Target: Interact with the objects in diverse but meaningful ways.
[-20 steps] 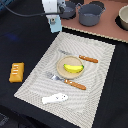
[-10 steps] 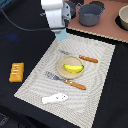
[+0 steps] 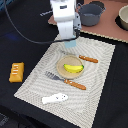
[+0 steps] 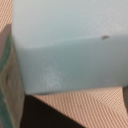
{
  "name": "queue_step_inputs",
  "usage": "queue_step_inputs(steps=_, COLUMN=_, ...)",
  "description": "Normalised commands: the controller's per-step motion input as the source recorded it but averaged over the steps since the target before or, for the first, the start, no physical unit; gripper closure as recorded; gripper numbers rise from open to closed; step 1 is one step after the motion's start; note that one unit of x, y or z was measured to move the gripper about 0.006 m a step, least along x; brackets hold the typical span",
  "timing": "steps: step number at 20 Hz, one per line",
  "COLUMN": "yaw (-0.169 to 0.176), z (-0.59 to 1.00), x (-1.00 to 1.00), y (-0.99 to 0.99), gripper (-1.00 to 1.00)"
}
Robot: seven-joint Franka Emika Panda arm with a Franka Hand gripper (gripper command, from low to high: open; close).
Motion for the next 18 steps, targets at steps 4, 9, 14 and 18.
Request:
queue_step_inputs(steps=4, yaw=0.000, z=0.19, x=0.94, y=0.24, gripper=1.00)
queue_step_inputs(steps=9, yaw=0.000, z=0.20, x=0.77, y=0.51, gripper=1.00)
queue_step_inputs(steps=14, yaw=0.000, z=0.12, x=0.57, y=0.75, gripper=1.00)
queue_step_inputs(steps=18, yaw=0.018, z=0.00, x=0.14, y=0.91, gripper=1.00)
